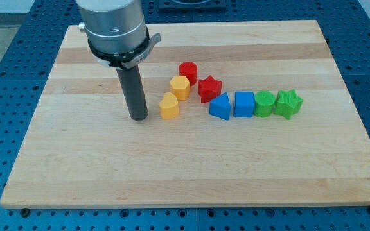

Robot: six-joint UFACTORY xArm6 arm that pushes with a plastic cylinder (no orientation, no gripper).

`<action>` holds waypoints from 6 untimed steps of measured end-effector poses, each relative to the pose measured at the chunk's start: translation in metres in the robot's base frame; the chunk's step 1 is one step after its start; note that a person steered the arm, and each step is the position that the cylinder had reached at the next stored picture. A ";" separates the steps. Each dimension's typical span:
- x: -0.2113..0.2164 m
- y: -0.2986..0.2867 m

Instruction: Separate the blue cube from the green circle

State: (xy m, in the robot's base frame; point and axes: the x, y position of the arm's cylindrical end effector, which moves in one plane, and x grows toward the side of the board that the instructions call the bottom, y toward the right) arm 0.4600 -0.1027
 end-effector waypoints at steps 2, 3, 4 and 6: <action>0.004 0.015; 0.001 0.037; 0.000 0.060; 0.003 0.063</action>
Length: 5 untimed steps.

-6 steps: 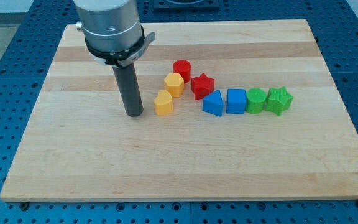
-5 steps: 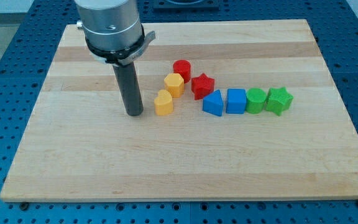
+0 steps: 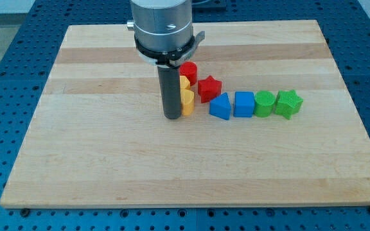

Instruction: Separate the blue cube from the green circle

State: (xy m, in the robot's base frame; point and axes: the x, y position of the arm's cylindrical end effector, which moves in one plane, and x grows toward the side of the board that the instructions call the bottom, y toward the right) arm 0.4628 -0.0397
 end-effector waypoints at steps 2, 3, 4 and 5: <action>0.030 0.044; 0.030 0.085; 0.017 0.098; 0.002 0.098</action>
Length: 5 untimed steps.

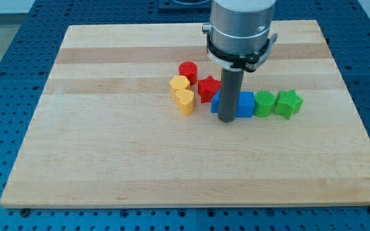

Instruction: Separate the blue cube from the green circle

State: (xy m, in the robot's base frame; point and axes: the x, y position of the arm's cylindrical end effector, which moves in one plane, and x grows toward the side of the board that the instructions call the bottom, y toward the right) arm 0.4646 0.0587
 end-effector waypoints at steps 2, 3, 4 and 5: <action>-0.001 0.032; -0.010 0.056; -0.034 0.057; -0.044 0.057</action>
